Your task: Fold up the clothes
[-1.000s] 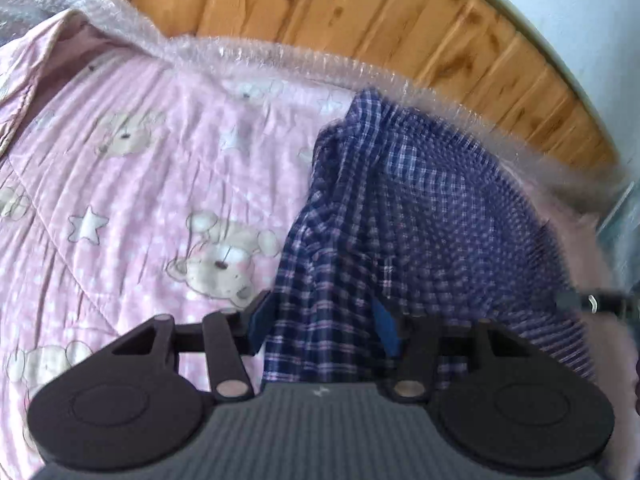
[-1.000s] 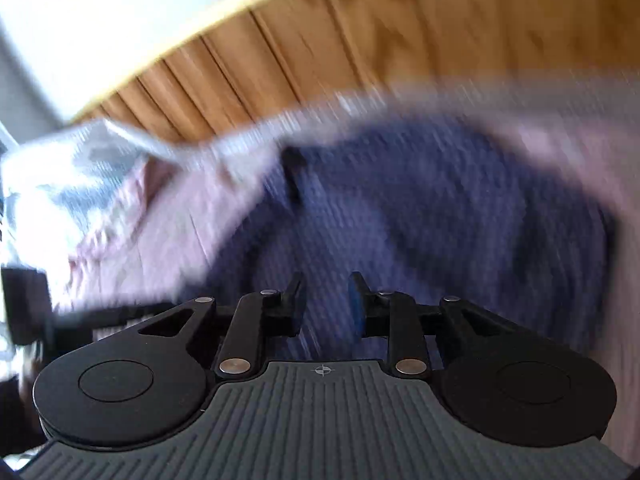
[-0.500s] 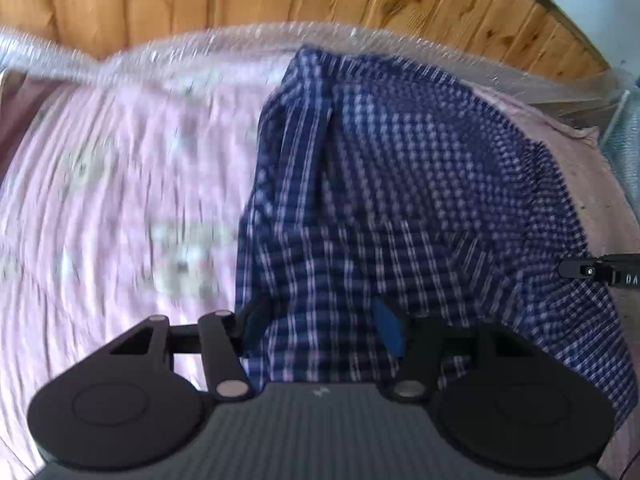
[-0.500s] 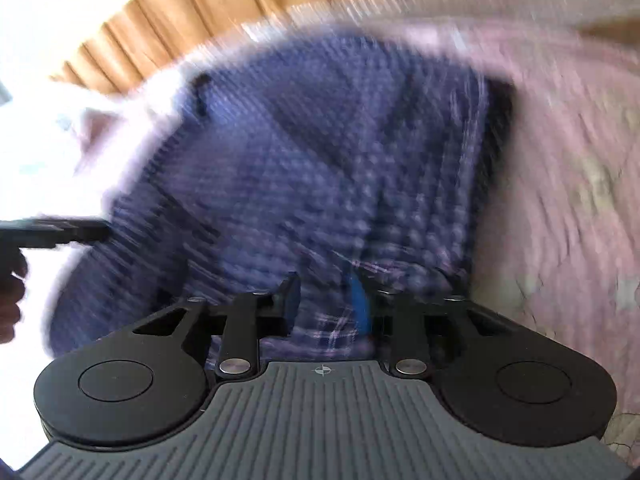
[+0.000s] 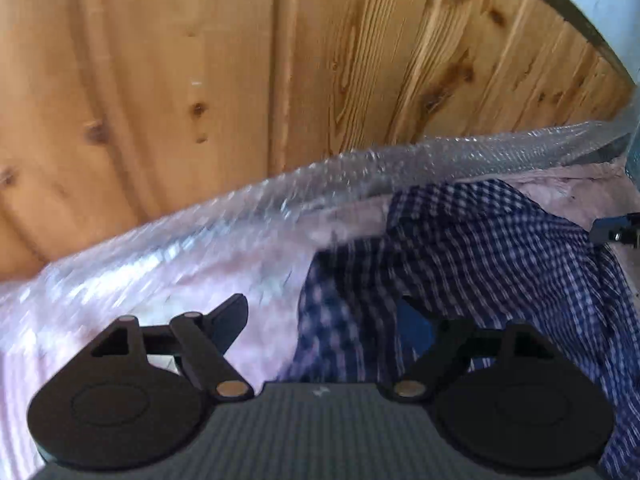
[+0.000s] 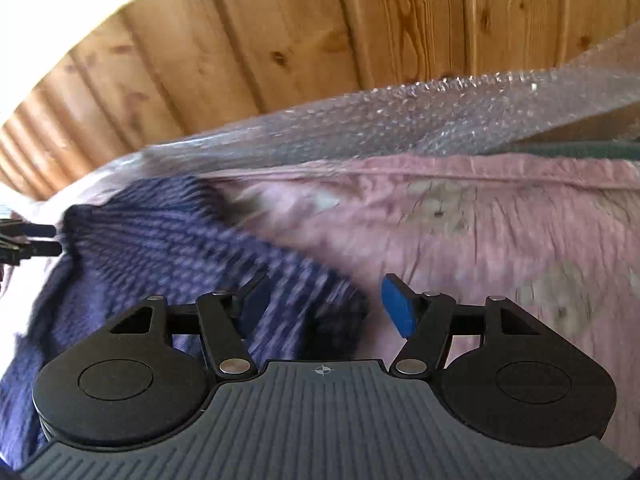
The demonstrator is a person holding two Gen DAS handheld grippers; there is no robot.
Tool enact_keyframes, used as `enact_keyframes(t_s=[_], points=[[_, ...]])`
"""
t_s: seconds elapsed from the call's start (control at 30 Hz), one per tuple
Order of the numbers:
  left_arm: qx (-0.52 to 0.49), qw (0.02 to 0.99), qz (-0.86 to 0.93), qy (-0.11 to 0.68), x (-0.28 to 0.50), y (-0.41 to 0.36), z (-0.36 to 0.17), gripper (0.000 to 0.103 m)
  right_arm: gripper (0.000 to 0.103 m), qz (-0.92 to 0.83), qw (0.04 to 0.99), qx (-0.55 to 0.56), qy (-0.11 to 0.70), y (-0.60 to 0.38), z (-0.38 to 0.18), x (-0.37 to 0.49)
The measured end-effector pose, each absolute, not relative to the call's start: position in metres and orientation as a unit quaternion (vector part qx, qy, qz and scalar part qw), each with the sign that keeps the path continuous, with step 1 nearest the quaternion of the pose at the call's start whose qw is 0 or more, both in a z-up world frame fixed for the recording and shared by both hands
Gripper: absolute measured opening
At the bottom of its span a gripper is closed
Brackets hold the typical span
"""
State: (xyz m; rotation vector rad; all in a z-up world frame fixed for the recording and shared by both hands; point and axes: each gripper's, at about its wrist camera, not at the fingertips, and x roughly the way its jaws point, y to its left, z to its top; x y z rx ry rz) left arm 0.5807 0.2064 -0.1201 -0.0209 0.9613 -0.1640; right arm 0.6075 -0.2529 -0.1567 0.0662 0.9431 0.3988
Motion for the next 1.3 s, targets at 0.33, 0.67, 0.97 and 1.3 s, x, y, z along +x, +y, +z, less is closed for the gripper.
enact_keyframes(t_s=[0.33,0.67,0.97,1.3], points=[[-0.012,0.907,-0.099,0.409,0.556,0.203,-0.103,0.004,0.000,0.280,0.853,-0.014,0.440,-0.233,-0.150,0.594],[-0.142,0.881,-0.122,0.435,0.354,0.248,-0.070,0.007,0.000,0.295,0.851,0.005,0.433,-0.267,-0.099,0.428],[-0.332,0.823,-0.066,0.456,0.289,0.274,-0.102,0.067,0.027,0.225,0.815,0.195,0.497,-0.282,-0.131,0.345],[-0.371,0.808,-0.043,0.455,0.334,0.252,-0.129,0.080,0.059,0.162,0.729,0.460,0.480,-0.245,-0.188,0.349]])
